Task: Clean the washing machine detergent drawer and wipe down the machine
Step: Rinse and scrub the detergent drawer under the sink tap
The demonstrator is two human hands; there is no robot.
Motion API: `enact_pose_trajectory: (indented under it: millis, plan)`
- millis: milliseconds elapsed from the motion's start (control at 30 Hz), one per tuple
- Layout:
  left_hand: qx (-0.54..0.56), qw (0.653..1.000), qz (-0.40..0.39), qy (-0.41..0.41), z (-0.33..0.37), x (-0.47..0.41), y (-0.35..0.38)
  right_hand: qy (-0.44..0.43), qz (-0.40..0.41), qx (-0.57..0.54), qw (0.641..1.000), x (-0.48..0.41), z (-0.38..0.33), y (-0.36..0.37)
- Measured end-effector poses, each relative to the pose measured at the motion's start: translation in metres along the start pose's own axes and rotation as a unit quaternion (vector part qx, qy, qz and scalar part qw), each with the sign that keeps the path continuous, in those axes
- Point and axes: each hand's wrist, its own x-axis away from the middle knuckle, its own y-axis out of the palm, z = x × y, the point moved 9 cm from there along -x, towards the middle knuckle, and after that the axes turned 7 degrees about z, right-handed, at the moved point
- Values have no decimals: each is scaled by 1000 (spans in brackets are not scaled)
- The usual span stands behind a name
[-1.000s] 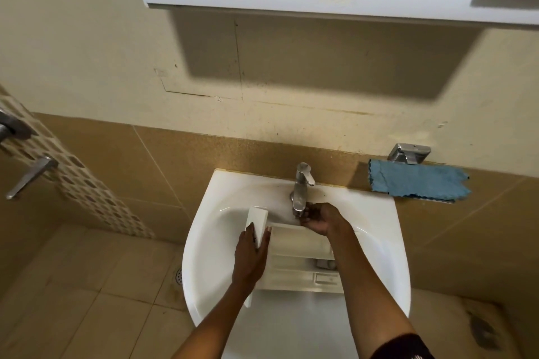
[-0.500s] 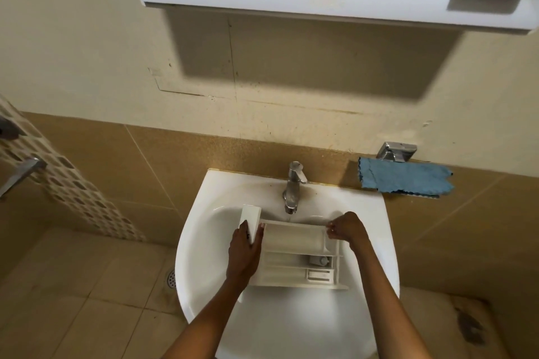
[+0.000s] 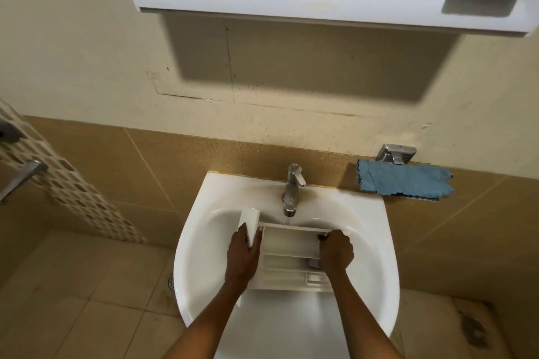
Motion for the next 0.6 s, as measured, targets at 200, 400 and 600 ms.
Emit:
enact_pose_trajectory:
  millis: [200, 400, 600]
  plan:
    - [4, 1000, 9, 9, 2, 0, -2, -23, -15, 14, 1000, 3, 0, 9]
    - [11, 1000, 7, 12, 2, 2, 0, -6, 11, -27, 1000, 0, 7, 3]
    - [8, 1000, 10, 12, 4, 1, -1, 7, -6, -26, 1000, -6, 5, 3]
